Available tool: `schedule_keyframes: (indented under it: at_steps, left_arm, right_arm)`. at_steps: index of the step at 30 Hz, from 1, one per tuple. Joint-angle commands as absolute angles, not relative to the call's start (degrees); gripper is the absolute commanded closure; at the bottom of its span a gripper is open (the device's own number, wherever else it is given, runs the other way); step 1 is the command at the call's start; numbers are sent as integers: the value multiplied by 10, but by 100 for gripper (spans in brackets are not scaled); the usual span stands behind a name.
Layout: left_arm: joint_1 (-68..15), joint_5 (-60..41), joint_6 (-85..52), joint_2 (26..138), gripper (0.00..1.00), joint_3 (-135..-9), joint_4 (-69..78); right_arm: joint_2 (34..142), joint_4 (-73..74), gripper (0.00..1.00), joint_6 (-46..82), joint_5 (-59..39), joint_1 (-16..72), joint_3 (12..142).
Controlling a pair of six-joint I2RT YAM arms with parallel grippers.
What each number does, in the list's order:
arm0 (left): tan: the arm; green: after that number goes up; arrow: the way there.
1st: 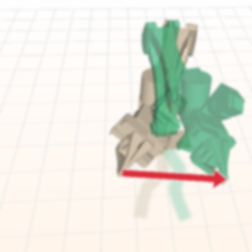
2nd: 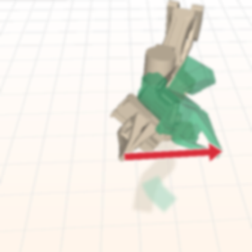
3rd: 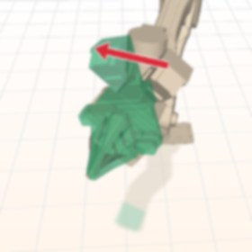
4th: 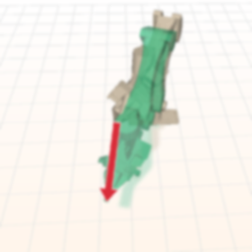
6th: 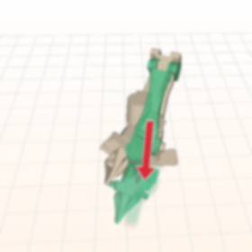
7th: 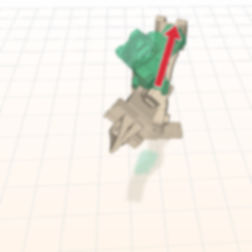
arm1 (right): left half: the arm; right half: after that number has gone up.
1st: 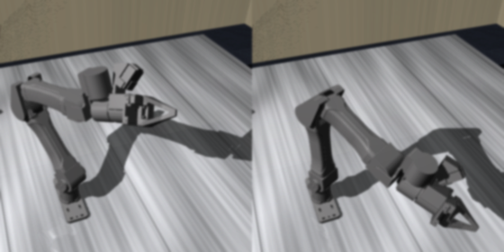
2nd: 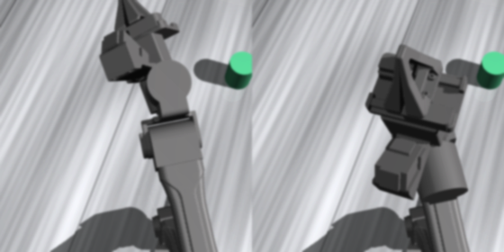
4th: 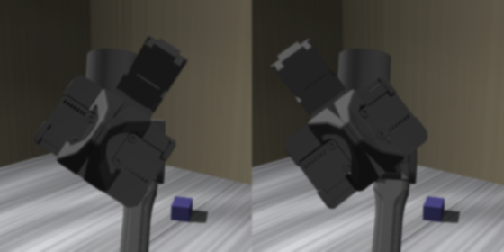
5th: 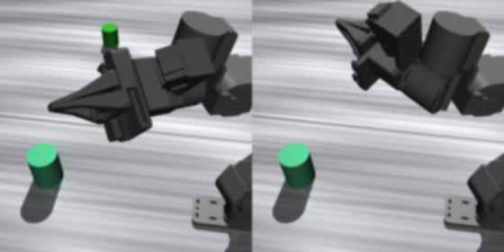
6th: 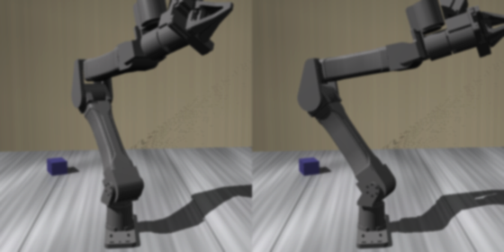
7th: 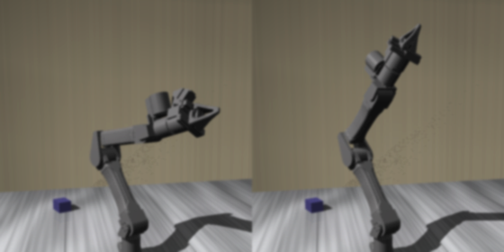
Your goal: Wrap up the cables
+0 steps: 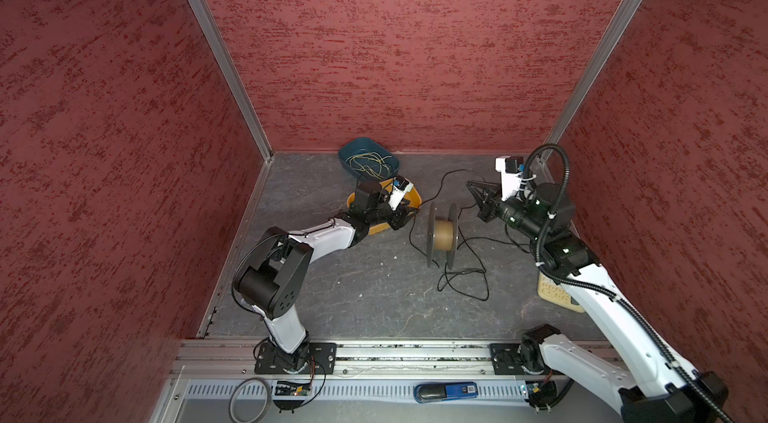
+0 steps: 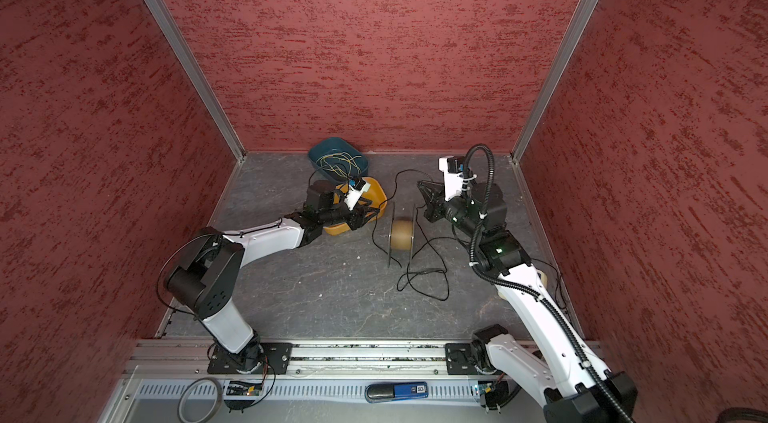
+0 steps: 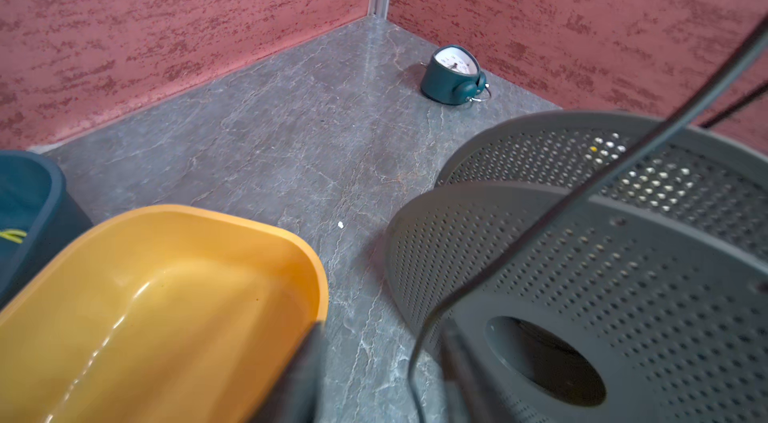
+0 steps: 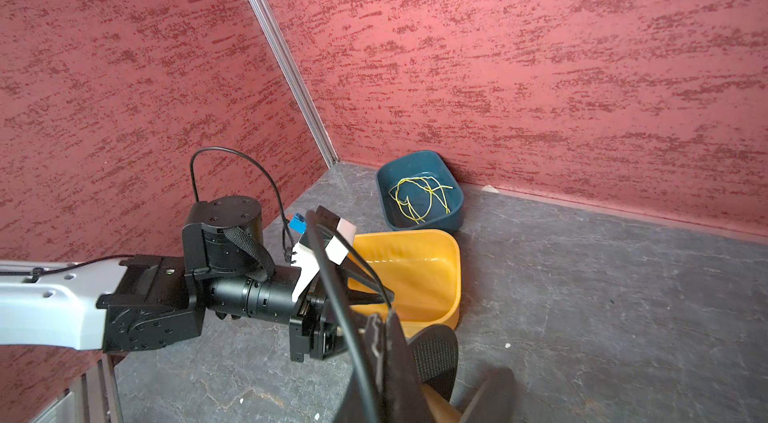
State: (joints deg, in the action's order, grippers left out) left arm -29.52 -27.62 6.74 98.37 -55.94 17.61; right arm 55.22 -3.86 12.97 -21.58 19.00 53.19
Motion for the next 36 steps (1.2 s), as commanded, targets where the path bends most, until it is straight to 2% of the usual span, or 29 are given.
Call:
schedule_keyframes:
  at_steps: [1,11,16,20,25,28,32,36]
  left_arm:
    - [-293,-298,71,993,33,-572,185]
    - [-296,-318,52,1041,39,-588,201]
    - [-295,-305,42,1042,56,-582,214]
    - [-294,-293,38,1032,77,-576,216]
    - [-292,-289,35,1020,86,-570,216]
    - [-292,-273,38,1004,92,-570,196]
    - [-292,-236,43,957,100,-569,142]
    - [-300,-198,47,907,100,-589,60]
  right_arm:
    - [546,-7,100,136,-249,187,536]
    - [531,18,100,138,-286,185,521]
    - [530,16,100,139,-287,185,517]
    - [528,15,100,141,-276,184,510]
    - [525,18,100,143,-277,183,504]
    - [527,-3,100,137,-248,181,510]
    - [537,-68,98,142,-163,180,523]
    - [534,-132,94,163,-72,180,516]
